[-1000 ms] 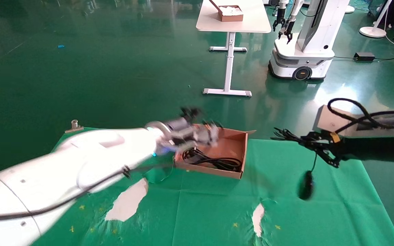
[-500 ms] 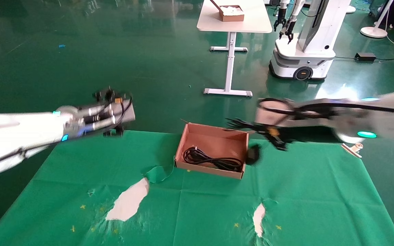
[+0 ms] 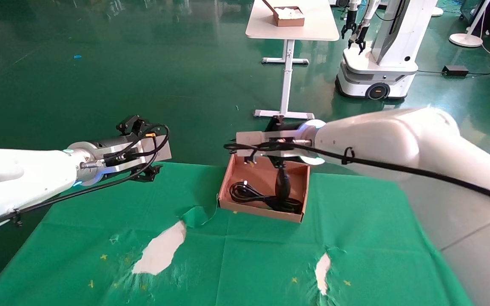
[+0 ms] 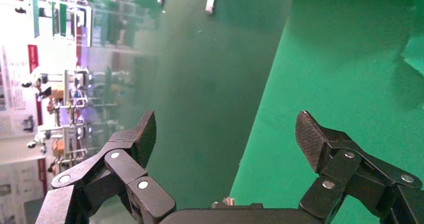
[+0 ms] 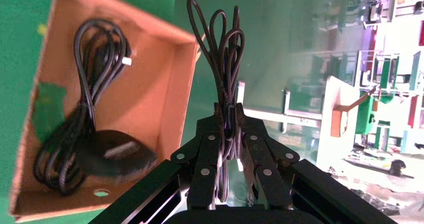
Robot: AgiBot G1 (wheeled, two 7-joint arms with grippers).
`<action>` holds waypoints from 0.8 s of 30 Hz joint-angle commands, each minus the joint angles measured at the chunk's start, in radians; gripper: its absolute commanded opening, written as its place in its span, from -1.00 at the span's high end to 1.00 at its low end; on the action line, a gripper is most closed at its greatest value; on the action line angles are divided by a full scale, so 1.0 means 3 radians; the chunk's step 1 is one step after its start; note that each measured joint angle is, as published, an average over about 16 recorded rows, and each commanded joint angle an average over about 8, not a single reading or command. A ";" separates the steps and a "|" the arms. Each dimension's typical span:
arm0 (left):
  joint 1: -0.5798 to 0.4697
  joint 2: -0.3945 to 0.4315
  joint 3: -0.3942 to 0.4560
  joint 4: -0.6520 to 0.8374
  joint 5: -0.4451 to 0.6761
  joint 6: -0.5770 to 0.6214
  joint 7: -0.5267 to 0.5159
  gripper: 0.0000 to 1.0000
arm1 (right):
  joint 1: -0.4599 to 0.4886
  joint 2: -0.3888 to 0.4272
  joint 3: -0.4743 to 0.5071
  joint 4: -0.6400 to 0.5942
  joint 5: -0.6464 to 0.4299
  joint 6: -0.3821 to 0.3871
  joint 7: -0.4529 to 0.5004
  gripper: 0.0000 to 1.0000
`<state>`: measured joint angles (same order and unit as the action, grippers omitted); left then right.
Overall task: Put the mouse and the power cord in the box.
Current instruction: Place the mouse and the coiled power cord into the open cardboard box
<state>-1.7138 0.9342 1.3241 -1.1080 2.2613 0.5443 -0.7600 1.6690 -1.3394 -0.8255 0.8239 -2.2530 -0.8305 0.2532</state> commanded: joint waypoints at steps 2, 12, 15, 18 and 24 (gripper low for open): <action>0.0027 0.0007 -0.0043 -0.0074 0.0240 0.0076 -0.0213 -1.00 | 0.0006 -0.0092 -0.0137 -0.0272 0.0052 0.0222 -0.0145 0.97; 0.0077 -0.0004 -0.0103 -0.0202 0.0532 0.0189 -0.0417 -1.00 | 0.0004 -0.0148 -0.0363 -0.0491 0.0068 0.0473 -0.0125 -1.00; 0.0074 -0.0001 -0.0100 -0.0187 0.0504 0.0181 -0.0401 -1.00 | 0.0004 -0.0137 -0.0343 -0.0466 0.0074 0.0449 -0.0129 -1.00; 0.0070 0.0001 -0.0096 -0.0175 0.0480 0.0170 -0.0389 -1.00 | 0.0003 -0.0128 -0.0325 -0.0445 0.0078 0.0425 -0.0133 -1.00; 0.0064 0.0004 -0.0088 -0.0160 0.0447 0.0156 -0.0372 -1.00 | 0.0002 -0.0116 -0.0301 -0.0417 0.0083 0.0392 -0.0138 -1.00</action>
<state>-1.6946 0.9353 1.2974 -1.1561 2.3959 0.5911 -0.8722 1.6689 -1.3730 -0.9151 0.6994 -2.2259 -0.7137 0.2119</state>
